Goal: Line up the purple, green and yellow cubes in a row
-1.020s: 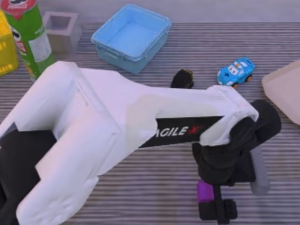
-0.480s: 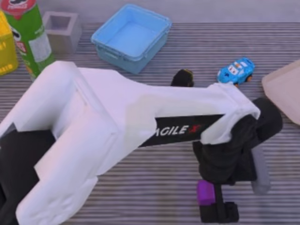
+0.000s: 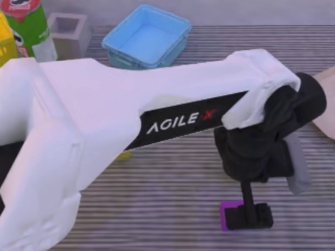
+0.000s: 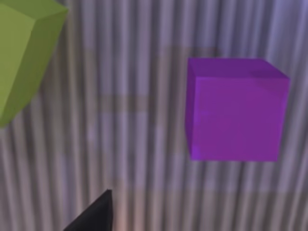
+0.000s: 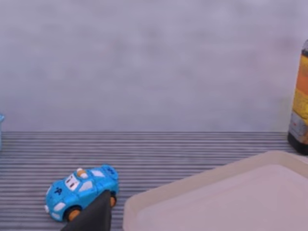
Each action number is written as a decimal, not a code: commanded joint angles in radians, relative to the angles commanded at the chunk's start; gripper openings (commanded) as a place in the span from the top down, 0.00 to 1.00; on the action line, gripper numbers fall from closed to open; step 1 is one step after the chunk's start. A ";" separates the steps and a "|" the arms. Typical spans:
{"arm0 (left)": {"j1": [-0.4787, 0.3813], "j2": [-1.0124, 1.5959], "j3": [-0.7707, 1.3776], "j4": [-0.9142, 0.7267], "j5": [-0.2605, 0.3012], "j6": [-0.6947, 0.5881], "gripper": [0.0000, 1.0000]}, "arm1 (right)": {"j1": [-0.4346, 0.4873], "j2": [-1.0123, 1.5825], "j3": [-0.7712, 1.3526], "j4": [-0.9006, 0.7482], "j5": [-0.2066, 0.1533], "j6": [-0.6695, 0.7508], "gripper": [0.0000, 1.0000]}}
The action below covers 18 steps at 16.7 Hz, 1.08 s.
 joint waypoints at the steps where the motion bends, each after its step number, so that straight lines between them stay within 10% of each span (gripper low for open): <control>1: 0.000 0.000 0.000 0.000 0.000 0.000 0.00 | 0.000 0.000 0.000 0.000 0.000 0.000 0.00; 9: 0.081 -0.152 -0.152 0.095 -0.007 -0.042 0.00 | 0.049 0.145 0.142 -0.093 -0.003 -0.056 0.00; 18: 0.498 -0.997 -0.865 0.513 -0.023 -0.258 0.00 | 0.242 0.961 0.755 -0.526 0.002 -0.295 0.00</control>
